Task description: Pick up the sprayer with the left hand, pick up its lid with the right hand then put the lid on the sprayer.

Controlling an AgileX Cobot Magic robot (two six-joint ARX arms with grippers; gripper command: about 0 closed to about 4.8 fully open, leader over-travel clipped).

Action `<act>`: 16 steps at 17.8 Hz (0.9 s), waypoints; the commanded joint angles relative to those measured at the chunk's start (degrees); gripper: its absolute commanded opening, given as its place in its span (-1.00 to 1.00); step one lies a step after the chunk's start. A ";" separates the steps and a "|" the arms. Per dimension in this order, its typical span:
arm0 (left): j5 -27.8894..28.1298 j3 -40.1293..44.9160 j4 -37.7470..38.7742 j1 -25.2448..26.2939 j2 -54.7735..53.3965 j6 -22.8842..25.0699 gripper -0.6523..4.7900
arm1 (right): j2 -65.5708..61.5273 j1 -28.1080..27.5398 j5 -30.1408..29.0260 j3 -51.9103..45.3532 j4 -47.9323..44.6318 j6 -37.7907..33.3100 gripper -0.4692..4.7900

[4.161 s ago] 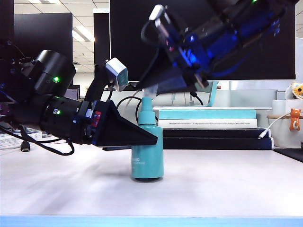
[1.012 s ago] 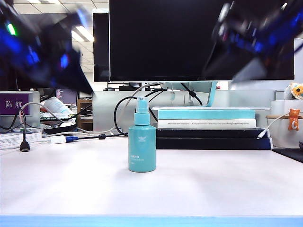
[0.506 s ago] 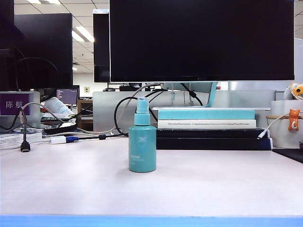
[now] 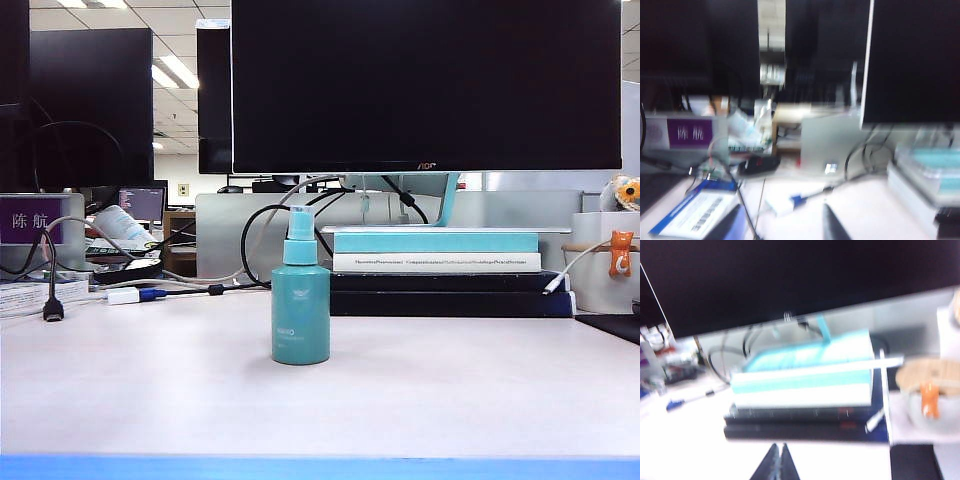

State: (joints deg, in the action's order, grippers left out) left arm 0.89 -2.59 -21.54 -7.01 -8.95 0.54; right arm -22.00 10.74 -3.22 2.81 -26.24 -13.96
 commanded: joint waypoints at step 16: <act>-4.04 2.19 20.17 6.25 8.87 1.99 -0.20 | 17.42 -8.07 -5.66 -2.45 30.45 3.82 -0.84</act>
State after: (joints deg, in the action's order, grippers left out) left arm -3.51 -0.38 -1.78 -0.78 -0.27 0.99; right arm -4.51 2.26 -8.95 0.67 4.80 -10.31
